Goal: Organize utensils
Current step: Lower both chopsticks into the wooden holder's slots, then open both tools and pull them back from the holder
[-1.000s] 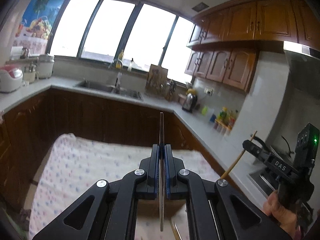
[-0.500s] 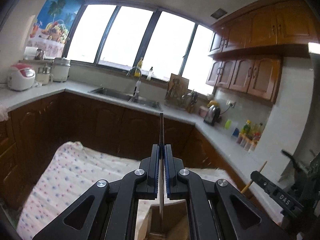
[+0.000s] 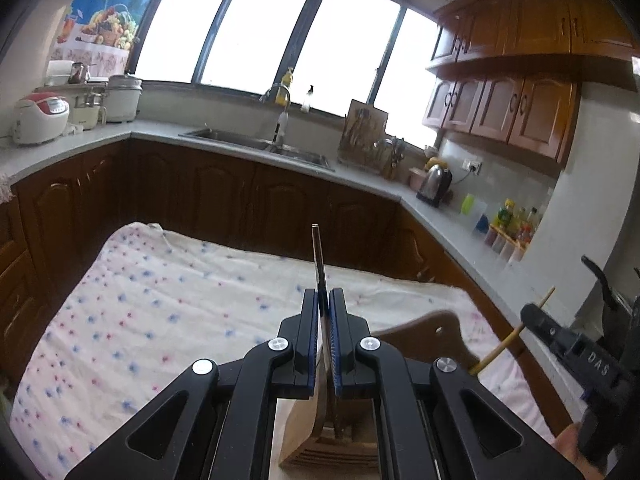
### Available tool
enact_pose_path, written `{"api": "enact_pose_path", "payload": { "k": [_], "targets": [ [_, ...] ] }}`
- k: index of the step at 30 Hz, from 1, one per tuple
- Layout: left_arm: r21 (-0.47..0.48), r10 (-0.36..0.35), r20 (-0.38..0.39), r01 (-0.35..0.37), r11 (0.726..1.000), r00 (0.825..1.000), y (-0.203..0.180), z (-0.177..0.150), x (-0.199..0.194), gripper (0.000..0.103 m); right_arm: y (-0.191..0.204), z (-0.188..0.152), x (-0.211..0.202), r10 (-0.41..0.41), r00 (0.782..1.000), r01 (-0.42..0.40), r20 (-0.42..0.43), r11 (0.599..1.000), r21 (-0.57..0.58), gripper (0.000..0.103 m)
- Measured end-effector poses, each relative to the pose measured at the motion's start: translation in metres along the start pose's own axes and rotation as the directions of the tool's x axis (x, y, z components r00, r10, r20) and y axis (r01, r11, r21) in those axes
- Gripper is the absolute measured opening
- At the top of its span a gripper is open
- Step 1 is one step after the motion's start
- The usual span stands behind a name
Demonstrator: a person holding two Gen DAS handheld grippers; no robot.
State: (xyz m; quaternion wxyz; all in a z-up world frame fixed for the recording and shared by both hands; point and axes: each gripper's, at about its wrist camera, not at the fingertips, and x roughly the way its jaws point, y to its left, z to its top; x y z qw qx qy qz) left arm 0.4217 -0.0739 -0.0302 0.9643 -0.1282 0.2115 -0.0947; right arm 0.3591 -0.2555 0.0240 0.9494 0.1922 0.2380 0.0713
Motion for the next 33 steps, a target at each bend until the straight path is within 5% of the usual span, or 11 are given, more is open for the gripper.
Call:
{"api": "enact_pose_path", "payload": {
  "k": [13, 17, 20, 25, 33],
  "targets": [
    [0.021, 0.010, -0.045, -0.009, 1.000, 0.999, 0.026, 0.032, -0.031, 0.009, 0.000, 0.002, 0.003, 0.008, 0.998, -0.008, -0.056, 1.000, 0.007, 0.015],
    [0.026, 0.024, -0.036, -0.023, 0.999, 0.999, 0.024, 0.035, -0.041, 0.028, -0.002, 0.005, -0.004, 0.019, 0.999, -0.018, -0.043, 0.999, 0.030, 0.062],
    [0.018, 0.035, -0.032, -0.034, 0.999, 0.999, 0.026, 0.036, -0.053, 0.057, -0.005, 0.006, -0.015, 0.033, 0.999, -0.032, -0.026, 0.998, 0.050, 0.079],
    [-0.006, 0.065, -0.015, -0.065, 0.998, 0.998, 0.035, 0.029, -0.079, 0.087, -0.007, 0.003, -0.040, 0.060, 0.998, -0.058, -0.015, 0.995, 0.083, 0.088],
    [-0.004, 0.089, -0.049, -0.089, 0.996, 0.995, 0.041, 0.003, -0.145, 0.088, -0.001, -0.021, -0.098, 0.075, 0.997, -0.074, -0.020, 0.996, 0.058, 0.094]
  ]
}}
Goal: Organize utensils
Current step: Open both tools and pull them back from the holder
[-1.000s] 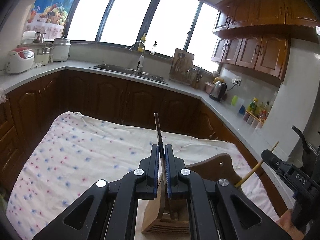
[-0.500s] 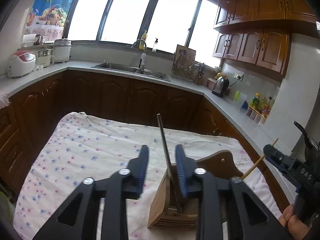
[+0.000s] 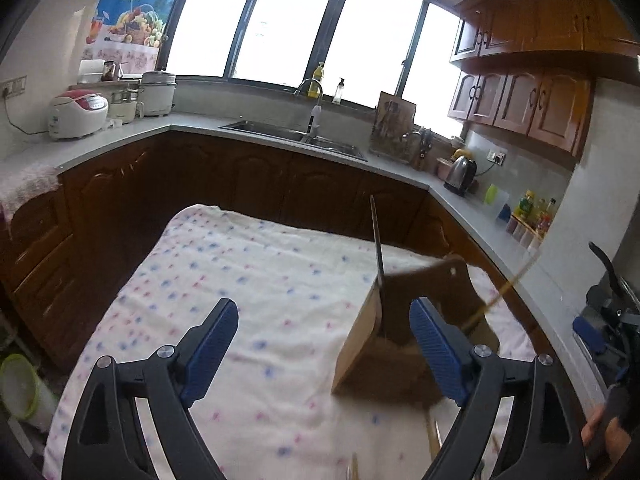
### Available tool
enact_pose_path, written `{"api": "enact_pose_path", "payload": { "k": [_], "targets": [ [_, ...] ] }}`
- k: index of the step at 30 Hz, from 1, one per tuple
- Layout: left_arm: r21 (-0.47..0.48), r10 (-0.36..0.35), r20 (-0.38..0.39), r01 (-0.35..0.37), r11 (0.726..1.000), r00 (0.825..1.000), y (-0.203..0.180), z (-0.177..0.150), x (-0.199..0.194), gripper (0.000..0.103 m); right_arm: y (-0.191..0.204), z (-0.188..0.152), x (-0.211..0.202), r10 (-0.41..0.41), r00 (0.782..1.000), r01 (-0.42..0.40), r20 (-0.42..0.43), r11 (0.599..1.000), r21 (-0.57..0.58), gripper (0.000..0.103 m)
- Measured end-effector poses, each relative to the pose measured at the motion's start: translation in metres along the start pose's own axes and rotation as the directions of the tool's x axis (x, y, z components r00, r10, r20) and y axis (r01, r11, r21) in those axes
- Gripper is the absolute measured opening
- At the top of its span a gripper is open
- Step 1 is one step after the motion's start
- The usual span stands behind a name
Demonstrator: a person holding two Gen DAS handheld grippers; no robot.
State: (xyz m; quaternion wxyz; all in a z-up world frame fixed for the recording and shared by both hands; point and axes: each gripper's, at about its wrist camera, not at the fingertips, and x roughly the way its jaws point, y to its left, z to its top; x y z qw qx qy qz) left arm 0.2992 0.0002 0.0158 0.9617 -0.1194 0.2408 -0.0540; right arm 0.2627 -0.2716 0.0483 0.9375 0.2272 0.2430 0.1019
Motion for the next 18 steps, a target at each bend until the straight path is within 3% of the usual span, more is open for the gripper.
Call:
{"api": "enact_pose_path", "payload": {
  "k": [9, 18],
  "targets": [
    [0.016, -0.040, -0.017, 0.040, 0.999, 0.999, 0.007, -0.039, -0.079, 0.088, 0.008, -0.041, -0.062, -0.026, 0.999, 0.024, -0.030, 0.999, -0.042, 0.094],
    [0.012, -0.073, -0.053, 0.073, 0.997, 0.996, 0.008, -0.067, -0.124, 0.088, 0.000, -0.073, -0.112, -0.097, 0.995, 0.093, -0.039, 0.992, -0.085, 0.094]
  ]
}}
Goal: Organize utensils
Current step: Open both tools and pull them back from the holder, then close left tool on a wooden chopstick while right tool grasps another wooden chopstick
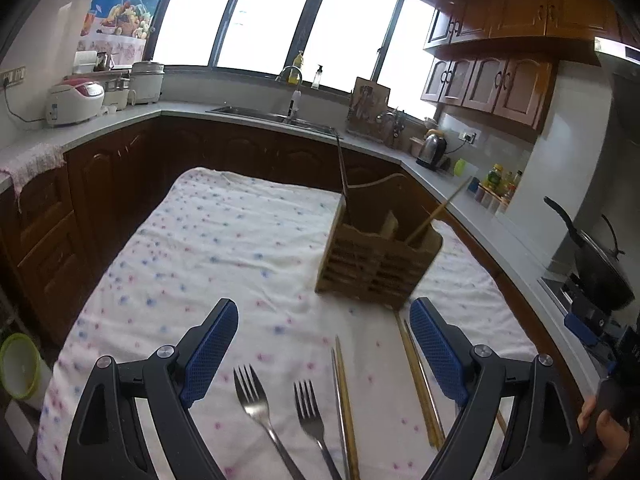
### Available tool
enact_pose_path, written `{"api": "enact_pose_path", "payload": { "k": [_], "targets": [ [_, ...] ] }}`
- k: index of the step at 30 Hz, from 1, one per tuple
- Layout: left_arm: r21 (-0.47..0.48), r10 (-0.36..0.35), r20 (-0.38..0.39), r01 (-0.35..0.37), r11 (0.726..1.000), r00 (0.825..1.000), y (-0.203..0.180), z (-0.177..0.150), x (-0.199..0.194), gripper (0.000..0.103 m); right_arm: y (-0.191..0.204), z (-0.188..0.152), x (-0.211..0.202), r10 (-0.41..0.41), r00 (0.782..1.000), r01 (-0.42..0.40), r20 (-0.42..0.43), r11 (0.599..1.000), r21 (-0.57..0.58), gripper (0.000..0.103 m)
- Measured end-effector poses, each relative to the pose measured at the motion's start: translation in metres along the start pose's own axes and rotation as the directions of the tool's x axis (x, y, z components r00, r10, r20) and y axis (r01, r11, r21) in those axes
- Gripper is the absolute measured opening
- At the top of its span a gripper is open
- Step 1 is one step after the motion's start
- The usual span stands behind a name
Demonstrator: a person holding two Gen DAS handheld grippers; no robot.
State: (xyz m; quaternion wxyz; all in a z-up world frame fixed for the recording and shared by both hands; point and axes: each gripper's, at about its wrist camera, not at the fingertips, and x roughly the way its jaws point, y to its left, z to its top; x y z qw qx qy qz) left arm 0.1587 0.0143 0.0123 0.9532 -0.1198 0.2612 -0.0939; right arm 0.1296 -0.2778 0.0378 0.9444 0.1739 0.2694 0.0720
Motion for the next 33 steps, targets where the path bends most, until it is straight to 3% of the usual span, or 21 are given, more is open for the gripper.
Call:
{"api": "enact_pose_path", "payload": {
  "k": [12, 21, 29, 33],
  "targets": [
    [0.044, -0.001, -0.052, 0.003, 0.999, 0.999, -0.017, -0.039, -0.018, 0.088, -0.022, -0.046, -0.017, -0.078, 0.995, 0.076, -0.070, 0.997, -0.031, 0.094],
    [0.037, -0.023, -0.126, 0.028, 0.999, 0.992, -0.024, -0.040, -0.001, 0.086, -0.033, -0.056, -0.008, -0.094, 0.989, 0.094, -0.113, 0.996, -0.012, 0.094],
    [0.074, -0.050, -0.206, 0.066, 0.995, 0.977, -0.035, -0.033, 0.035, 0.059, -0.037, -0.054, 0.005, -0.106, 0.984, 0.104, -0.141, 0.994, -0.022, 0.094],
    [0.107, -0.057, -0.288, 0.091, 0.990, 0.956, -0.044, -0.029, 0.072, 0.039, -0.041, -0.049, 0.014, -0.118, 0.981, 0.115, -0.152, 0.993, -0.030, 0.091]
  ]
}}
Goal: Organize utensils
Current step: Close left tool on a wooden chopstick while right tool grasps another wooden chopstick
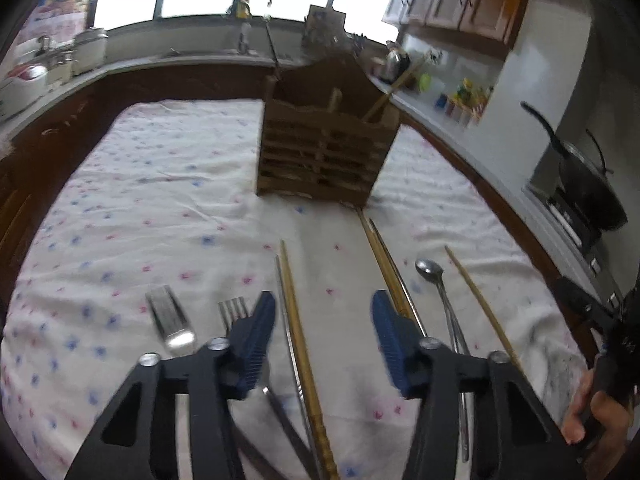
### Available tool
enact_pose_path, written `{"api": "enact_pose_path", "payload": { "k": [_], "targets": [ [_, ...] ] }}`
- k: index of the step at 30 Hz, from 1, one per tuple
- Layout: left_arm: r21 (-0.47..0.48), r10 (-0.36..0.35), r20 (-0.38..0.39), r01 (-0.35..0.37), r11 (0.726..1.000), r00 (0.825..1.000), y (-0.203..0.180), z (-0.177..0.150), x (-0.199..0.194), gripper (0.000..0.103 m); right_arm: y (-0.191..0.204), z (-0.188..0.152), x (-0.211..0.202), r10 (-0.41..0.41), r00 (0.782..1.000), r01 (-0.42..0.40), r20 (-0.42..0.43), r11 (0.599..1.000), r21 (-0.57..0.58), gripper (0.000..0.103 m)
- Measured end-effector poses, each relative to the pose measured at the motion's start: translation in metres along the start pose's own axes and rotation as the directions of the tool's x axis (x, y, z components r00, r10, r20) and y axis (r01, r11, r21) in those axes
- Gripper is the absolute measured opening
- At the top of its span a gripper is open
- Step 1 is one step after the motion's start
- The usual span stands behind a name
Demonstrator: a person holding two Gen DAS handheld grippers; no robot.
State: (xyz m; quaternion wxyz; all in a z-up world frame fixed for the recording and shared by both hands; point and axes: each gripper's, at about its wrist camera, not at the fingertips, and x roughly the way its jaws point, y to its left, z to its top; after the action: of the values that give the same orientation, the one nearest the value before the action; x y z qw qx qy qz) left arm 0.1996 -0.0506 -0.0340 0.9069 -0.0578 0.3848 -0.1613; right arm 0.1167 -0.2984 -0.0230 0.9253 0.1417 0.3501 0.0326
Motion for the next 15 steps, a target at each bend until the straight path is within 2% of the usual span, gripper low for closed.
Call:
{"api": "enact_pose_path", "payload": {
  "k": [1, 2, 5, 10, 15],
  "targets": [
    [0.004, 0.002, -0.026, -0.001, 1.000, 1.000, 0.000, 0.004, 0.010, 0.035, -0.001, 0.002, 0.003, -0.005, 1.000, 0.005, -0.005, 1.000, -0.002, 0.084],
    [0.004, 0.001, -0.043, -0.001, 1.000, 0.999, 0.000, 0.008, 0.018, 0.034, -0.002, 0.004, 0.007, -0.009, 1.000, 0.009, -0.019, 1.000, -0.005, 0.074],
    [0.003, 0.025, -0.093, -0.025, 1.000, 0.995, 0.004, 0.018, 0.042, 0.034, -0.010, 0.008, 0.022, -0.015, 0.998, 0.015, -0.063, 1.000, 0.001, 0.057],
    [-0.009, 0.019, -0.142, -0.020, 1.000, 0.990, 0.009, 0.031, 0.071, 0.033, -0.020, 0.009, 0.050, -0.016, 0.990, 0.019, -0.140, 1.000, 0.016, 0.045],
    [0.012, 0.030, -0.197, -0.028, 1.000, 0.980, 0.008, 0.038, 0.093, 0.030, -0.024, 0.006, 0.068, -0.006, 0.984, 0.011, -0.176, 1.000, 0.028, 0.044]
  ]
}}
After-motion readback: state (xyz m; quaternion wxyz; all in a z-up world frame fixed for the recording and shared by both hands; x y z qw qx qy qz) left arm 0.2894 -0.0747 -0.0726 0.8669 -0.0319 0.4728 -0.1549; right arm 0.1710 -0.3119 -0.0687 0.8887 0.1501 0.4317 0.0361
